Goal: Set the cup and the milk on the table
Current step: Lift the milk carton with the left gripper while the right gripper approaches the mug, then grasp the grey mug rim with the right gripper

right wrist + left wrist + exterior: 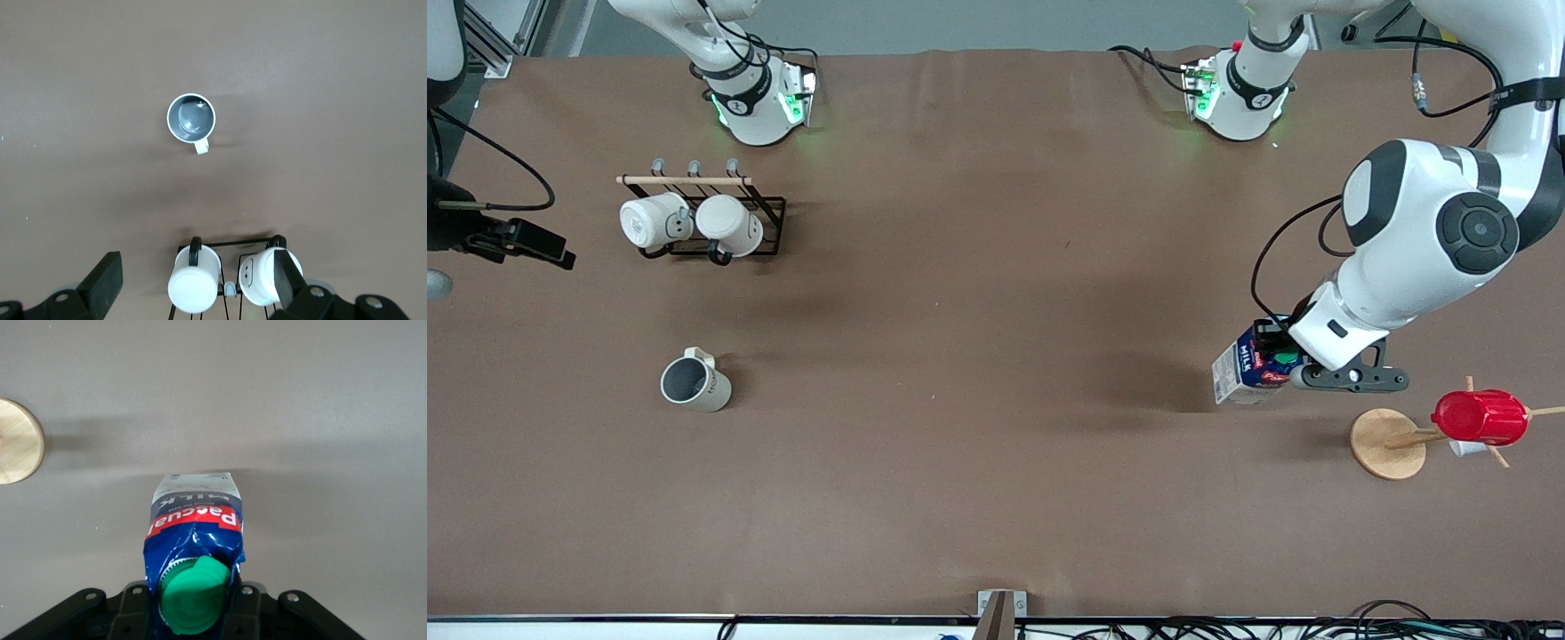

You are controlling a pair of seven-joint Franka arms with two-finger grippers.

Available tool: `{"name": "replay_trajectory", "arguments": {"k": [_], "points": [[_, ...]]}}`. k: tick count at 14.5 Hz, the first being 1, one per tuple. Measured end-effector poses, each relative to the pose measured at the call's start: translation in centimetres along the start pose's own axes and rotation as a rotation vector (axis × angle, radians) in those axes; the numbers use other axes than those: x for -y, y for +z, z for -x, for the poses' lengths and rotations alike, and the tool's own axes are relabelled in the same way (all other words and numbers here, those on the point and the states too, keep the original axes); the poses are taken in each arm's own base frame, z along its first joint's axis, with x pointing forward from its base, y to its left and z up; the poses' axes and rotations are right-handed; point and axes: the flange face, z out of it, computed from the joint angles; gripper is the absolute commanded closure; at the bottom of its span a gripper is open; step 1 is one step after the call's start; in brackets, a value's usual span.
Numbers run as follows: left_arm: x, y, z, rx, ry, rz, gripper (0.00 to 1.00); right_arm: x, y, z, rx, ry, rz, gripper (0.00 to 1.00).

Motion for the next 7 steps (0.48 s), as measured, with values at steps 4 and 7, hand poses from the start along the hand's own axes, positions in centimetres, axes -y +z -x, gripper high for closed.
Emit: {"name": "replay_trajectory", "arguments": {"k": [4, 7], "points": [[-0.1, 0.8, -0.1, 0.013, 0.001, 0.0, 0.69, 1.3, 9.6, -2.7, -0.087, -0.035, 0.005, 0.0], [-1.0, 1.2, 0.0, 0.02, 0.015, 0.001, 0.69, 1.6, 18.8, -3.4, -0.081, -0.111, 0.02, 0.0]]}}
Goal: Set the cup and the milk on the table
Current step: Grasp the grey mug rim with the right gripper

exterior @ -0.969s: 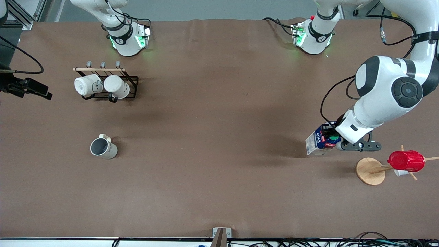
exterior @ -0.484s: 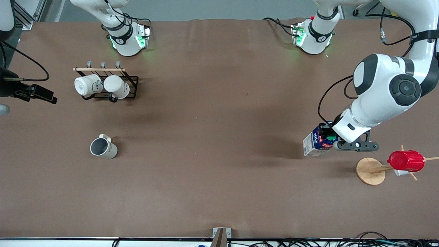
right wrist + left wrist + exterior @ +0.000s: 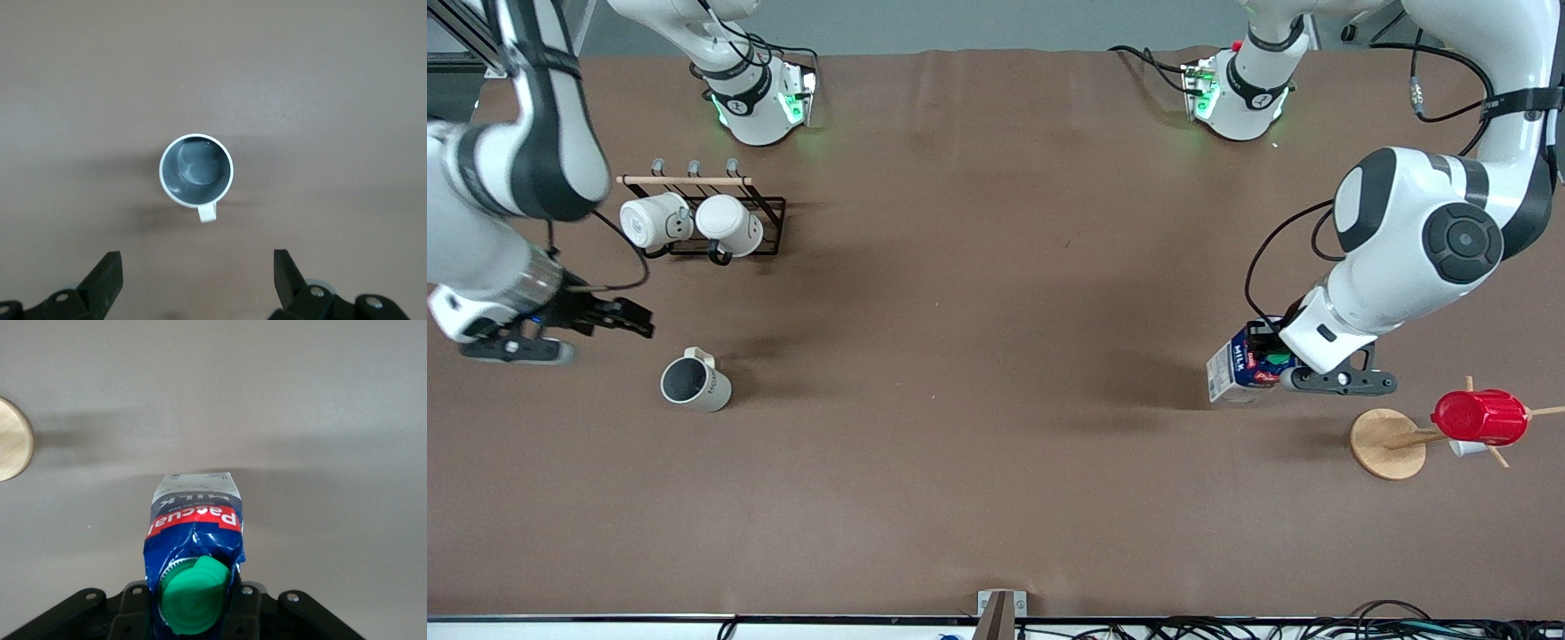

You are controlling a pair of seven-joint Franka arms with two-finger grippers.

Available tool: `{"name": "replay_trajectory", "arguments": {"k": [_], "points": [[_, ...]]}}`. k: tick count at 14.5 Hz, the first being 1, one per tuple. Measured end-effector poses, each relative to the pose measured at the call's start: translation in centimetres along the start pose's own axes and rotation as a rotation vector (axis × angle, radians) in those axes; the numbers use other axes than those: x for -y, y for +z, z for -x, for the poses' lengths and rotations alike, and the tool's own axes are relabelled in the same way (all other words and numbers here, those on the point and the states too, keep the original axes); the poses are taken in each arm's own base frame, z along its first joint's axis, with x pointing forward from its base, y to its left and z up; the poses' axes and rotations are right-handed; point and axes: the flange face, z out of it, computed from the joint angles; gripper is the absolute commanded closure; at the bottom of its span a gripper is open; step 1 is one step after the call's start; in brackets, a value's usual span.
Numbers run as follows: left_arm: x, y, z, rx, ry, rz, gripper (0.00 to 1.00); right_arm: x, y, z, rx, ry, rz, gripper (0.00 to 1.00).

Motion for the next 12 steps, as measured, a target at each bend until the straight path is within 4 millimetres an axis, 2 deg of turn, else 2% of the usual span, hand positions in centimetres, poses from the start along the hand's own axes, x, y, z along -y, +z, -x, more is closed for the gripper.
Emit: {"name": "replay_trajectory", "arguments": {"k": [2, 4, 5, 7, 8, 9, 10, 11, 12], "points": [[-0.4, 0.0, 0.0, -0.001, 0.004, 0.0, 0.69, -0.6, 4.4, -0.3, -0.011, -0.04, 0.009, 0.0], [-0.6, -0.1, 0.0, -0.002, -0.006, 0.001, 0.69, -1.0, 7.9, -0.8, -0.019, -0.055, 0.017, 0.0], [-0.8, -0.1, 0.1, -0.002, -0.011, 0.001, 0.69, -1.0, 9.4, -0.9, -0.022, -0.064, 0.02, 0.04], [-1.3, -0.1, 0.1, -0.002, -0.021, 0.001, 0.69, -1.0, 11.5, -1.1, -0.032, -0.095, 0.026, 0.17], [-1.4, -0.1, 0.1, -0.002, -0.027, 0.001, 0.69, -1.1, 12.3, -1.1, -0.037, -0.106, 0.028, 0.31], [-1.6, -0.1, 0.2, -0.002, -0.029, 0.001, 0.69, -1.1, 13.1, -1.0, -0.043, -0.112, 0.03, 0.52], [-1.7, -0.1, 0.2, -0.002, -0.03, 0.001, 0.69, -1.1, 13.7, -0.9, -0.049, -0.114, 0.032, 0.86], [-1.9, 0.0, 0.2, -0.001, -0.031, 0.001, 0.69, -1.1, 14.3, -0.7, -0.048, -0.115, 0.032, 1.0], [-2.0, 0.1, 0.2, 0.001, -0.032, 0.001, 0.69, -1.1, 14.5, -0.7, -0.045, -0.115, 0.032, 1.0]]}}
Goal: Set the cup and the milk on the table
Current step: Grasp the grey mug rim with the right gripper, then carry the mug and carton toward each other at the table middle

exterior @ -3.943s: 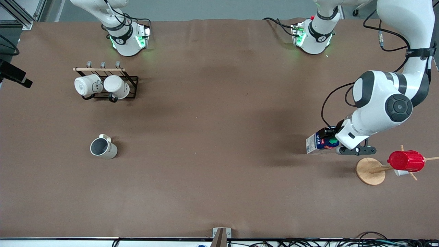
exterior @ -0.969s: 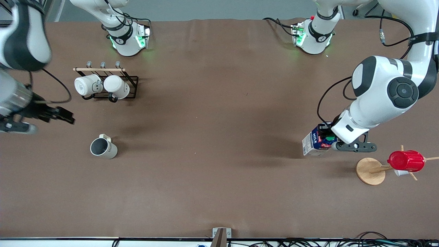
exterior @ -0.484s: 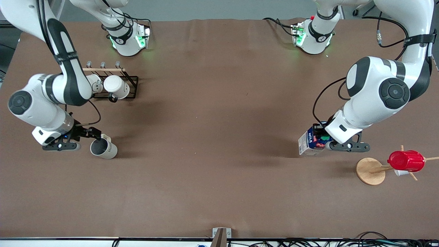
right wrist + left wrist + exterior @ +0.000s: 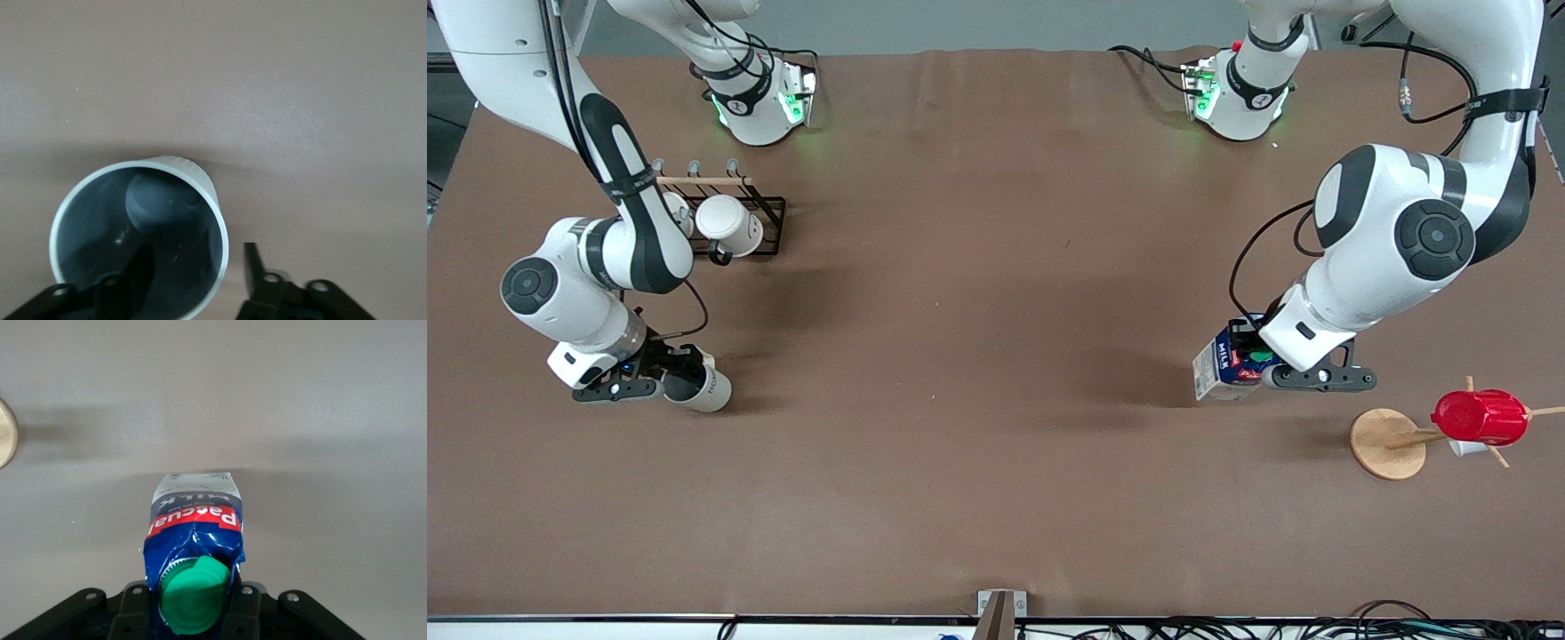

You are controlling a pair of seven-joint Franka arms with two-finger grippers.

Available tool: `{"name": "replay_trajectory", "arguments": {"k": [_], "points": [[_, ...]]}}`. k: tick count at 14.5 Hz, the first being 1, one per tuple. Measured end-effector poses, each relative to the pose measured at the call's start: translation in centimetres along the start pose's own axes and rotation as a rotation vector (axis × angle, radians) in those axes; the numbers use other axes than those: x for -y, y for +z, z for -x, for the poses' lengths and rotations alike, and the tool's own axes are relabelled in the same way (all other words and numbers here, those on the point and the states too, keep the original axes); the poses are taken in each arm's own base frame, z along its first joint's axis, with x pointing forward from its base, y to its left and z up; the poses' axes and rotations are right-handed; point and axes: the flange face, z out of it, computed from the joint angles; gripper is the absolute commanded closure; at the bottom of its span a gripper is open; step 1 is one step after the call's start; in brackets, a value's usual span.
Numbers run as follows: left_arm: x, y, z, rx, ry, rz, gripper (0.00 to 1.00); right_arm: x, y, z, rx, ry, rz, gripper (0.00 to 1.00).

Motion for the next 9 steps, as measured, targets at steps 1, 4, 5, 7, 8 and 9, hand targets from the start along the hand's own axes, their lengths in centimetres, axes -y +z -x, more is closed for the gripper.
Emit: {"name": "replay_trajectory", "arguments": {"k": [1, 4, 5, 7, 8, 9], "points": [[-0.1, 0.1, 0.0, 0.002, -0.001, 0.0, 0.69, 0.0, 0.0, 0.0, 0.0, 0.002, 0.0, 1.0], [-0.4, 0.0, -0.1, -0.002, -0.019, 0.002, 0.7, 0.1, -0.6, -0.4, 0.025, 0.02, -0.006, 1.0], [-0.8, -0.2, -0.2, -0.006, -0.026, 0.003, 0.7, 0.3, -1.3, -0.8, 0.061, 0.033, -0.015, 1.0], [-2.1, -0.4, -0.2, -0.012, -0.045, 0.006, 0.7, 2.4, -4.3, -2.5, 0.119, 0.077, -0.037, 1.0], [-2.9, -0.4, -0.1, -0.014, -0.056, 0.008, 0.7, 5.0, -6.3, -3.6, 0.133, 0.104, -0.051, 1.0], [-3.7, -0.4, -0.1, -0.015, -0.065, 0.01, 0.7, 8.3, -8.4, -4.5, 0.143, 0.131, -0.065, 1.0]]}}
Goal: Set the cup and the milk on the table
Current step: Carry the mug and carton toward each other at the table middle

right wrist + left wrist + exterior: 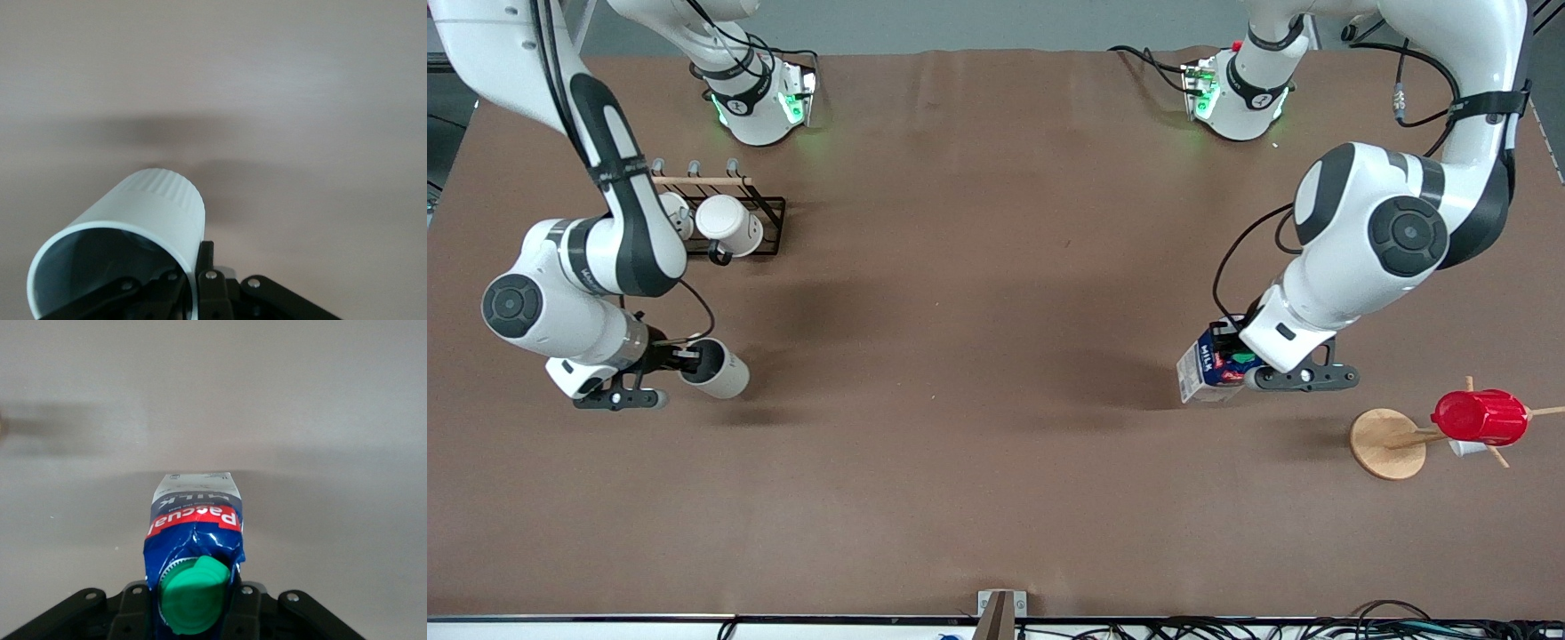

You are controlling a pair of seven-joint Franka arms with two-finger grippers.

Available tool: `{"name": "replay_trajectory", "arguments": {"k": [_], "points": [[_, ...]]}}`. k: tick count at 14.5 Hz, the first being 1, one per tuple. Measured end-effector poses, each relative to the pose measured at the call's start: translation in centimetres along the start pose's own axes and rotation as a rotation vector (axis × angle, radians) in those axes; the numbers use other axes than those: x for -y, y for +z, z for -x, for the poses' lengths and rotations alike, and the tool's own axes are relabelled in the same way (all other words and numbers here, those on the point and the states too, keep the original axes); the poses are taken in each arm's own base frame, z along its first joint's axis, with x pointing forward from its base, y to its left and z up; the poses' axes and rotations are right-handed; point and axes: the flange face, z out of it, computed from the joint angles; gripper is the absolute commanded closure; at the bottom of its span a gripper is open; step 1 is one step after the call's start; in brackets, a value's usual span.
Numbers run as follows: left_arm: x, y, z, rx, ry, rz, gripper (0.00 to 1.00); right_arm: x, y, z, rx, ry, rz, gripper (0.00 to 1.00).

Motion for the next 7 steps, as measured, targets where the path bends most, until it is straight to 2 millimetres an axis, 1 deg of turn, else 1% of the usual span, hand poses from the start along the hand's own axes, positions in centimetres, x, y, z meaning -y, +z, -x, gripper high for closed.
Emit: {"name": "replay_trajectory", "arguments": {"k": [2, 3, 5, 7], "points": [[-1.6, 0.2, 0.2, 0.0, -0.022, 0.003, 0.7, 7.7, -2.9, 0.6, 0.01, 0.055, -0.022, 1.0], [-2.5, 0.3, 0.3, 0.001, -0.034, 0.004, 0.7, 11.4, -3.6, 1.3, 0.009, 0.093, -0.032, 1.0], [-4.3, 0.7, 0.6, 0.004, -0.062, 0.007, 0.7, 18.1, -4.0, 3.4, 0.011, 0.181, -0.042, 1.0], [-6.6, 1.0, 1.0, 0.004, -0.094, 0.013, 0.7, 24.1, -3.5, 6.0, 0.009, 0.288, -0.022, 1.0]]}}
